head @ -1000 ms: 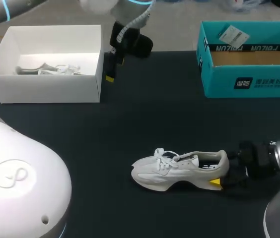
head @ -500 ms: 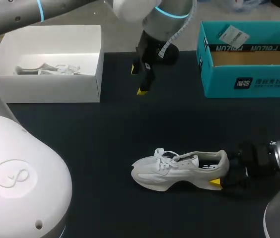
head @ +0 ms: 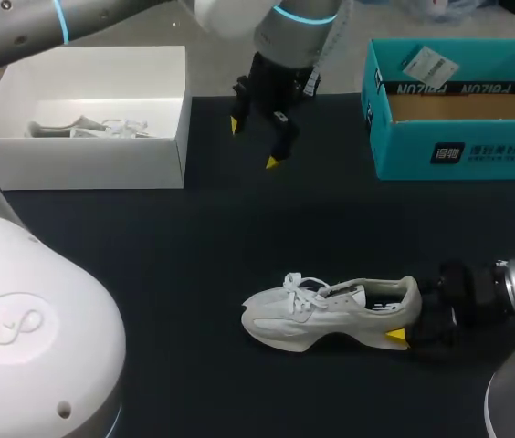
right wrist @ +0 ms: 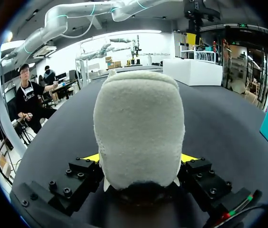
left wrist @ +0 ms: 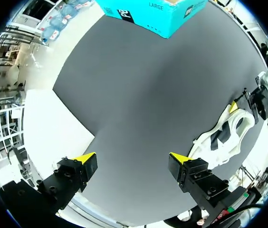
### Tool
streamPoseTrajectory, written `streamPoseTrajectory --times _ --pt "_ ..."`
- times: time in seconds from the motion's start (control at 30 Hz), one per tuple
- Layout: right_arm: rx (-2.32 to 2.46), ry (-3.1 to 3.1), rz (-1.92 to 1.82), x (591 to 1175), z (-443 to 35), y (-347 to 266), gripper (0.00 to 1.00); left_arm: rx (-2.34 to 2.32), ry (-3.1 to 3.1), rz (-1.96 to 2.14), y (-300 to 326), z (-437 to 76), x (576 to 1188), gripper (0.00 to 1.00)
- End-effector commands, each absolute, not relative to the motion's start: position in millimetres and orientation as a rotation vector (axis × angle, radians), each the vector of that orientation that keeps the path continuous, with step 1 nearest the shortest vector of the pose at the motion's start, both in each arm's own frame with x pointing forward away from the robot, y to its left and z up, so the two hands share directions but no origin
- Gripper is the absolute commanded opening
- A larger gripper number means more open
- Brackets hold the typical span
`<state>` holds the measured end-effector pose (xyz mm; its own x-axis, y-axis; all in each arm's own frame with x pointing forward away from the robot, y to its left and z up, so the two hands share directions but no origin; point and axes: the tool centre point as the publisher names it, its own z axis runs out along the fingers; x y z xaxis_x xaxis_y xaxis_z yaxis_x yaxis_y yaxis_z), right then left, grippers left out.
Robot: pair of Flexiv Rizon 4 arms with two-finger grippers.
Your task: Take the shoe out of the shoebox, open the shoe tongue, remove and reinsert the insole, then place the shoe into the shoebox
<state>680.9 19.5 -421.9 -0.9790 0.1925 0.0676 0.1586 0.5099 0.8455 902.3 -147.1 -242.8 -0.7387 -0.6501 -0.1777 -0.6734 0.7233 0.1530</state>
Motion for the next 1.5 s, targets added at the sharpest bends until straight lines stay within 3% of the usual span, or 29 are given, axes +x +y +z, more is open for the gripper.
streamPoseTrajectory --times 0.03,0.33,0.97,1.5 --pt "0.316 2.697 1.502 680.6 -422.6 21.0 0.0 -1.226 2.678 0.242 -135.8 -233.3 893.6 1.0" --pt "0.316 2.697 1.502 680.6 -422.6 21.0 0.0 -1.384 2.466 0.269 -155.0 -225.1 843.0 1.0" --pt "0.316 2.697 1.502 680.6 -422.6 21.0 0.0 -1.537 2.356 0.102 -229.3 -257.1 755.5 1.0" --pt "0.316 2.697 1.502 680.6 -422.6 21.0 0.0 -1.778 2.222 0.024 -270.6 -278.5 711.6 1.0"
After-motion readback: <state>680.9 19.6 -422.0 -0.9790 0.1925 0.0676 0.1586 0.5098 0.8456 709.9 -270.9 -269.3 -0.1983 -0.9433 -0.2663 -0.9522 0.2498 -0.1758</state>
